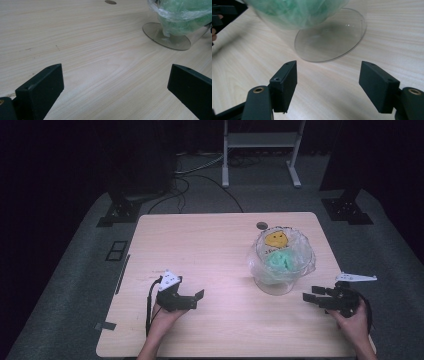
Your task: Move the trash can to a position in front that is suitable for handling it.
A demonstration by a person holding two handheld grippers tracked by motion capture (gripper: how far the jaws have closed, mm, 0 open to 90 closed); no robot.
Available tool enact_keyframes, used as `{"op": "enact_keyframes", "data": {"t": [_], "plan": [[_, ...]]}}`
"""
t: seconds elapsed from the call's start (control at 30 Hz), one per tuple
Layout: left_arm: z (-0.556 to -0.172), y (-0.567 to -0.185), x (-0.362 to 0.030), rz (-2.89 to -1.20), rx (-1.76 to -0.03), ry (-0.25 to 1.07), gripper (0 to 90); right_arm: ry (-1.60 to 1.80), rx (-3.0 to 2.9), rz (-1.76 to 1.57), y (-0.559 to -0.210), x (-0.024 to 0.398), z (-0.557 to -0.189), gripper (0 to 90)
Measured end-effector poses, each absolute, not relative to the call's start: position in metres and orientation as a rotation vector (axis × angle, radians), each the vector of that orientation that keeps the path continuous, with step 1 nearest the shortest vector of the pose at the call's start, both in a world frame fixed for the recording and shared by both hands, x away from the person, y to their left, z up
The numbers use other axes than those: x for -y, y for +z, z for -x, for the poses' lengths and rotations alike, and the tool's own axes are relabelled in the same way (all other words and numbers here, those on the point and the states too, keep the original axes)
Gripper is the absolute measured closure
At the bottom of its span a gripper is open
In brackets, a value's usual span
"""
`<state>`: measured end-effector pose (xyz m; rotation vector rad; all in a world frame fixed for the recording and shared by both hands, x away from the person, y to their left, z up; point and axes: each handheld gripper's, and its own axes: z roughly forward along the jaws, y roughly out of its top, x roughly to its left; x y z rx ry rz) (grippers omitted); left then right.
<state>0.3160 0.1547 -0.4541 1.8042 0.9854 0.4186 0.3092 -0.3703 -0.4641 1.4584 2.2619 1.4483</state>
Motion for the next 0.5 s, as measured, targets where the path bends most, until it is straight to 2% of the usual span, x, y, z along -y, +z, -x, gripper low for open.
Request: {"op": "enact_keyframes", "data": {"t": [0.5], "plan": [[-0.318,-0.454,-0.152,-1.801,-0.985,0.395,0.0,1.380,-2.066,-1.662,-0.463,0.380,-0.338,30.1]]}}
